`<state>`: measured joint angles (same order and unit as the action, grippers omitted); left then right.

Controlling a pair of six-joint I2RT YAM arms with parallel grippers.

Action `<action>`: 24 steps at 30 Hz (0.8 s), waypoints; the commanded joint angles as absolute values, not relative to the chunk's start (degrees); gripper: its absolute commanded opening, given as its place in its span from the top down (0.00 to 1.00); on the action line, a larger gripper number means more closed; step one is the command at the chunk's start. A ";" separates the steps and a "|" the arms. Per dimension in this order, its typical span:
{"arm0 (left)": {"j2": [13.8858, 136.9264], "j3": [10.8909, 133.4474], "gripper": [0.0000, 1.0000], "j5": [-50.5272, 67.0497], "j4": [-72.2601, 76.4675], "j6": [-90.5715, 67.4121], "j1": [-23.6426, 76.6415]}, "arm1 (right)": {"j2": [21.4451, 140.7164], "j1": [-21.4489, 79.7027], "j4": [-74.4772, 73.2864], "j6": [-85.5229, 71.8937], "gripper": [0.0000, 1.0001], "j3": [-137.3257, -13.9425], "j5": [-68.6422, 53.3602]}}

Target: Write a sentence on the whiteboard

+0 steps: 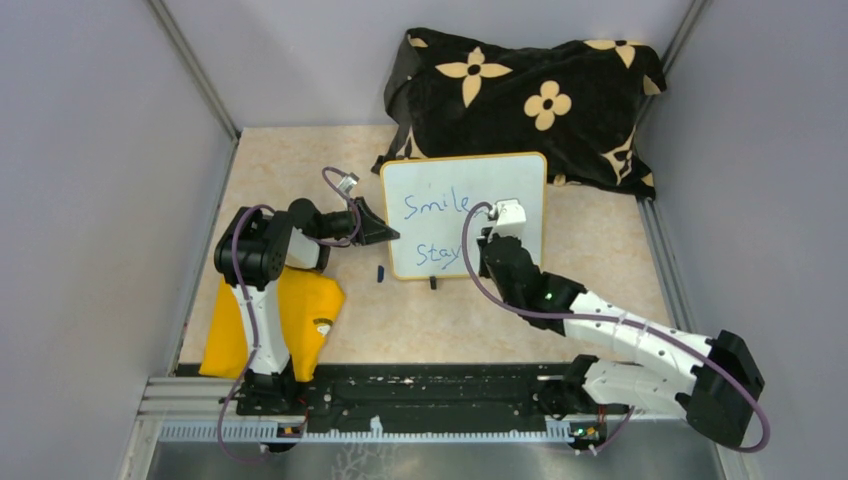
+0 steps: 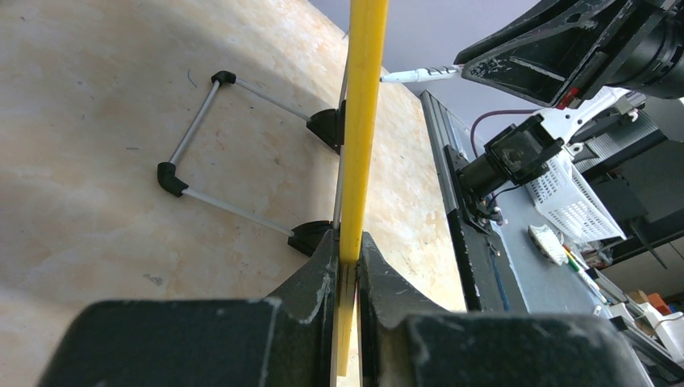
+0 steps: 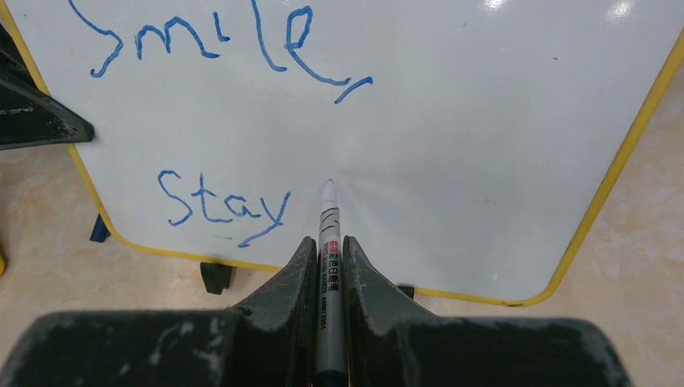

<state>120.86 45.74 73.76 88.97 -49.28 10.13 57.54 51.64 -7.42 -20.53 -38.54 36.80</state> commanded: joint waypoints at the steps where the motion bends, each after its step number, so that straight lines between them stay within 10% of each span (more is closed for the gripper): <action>1: 124.37 45.15 1.00 74.07 96.75 -48.08 11.43 | 59.43 52.05 -3.49 -19.86 1.00 -42.29 37.38; 24: 124.40 45.28 1.00 74.07 96.84 -48.28 11.43 | 61.91 51.16 -2.96 -22.91 1.00 -38.69 36.45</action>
<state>120.86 45.74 73.76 88.97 -49.25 10.13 62.54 51.46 -5.10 -21.26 -39.38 36.60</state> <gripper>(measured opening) 0.136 0.118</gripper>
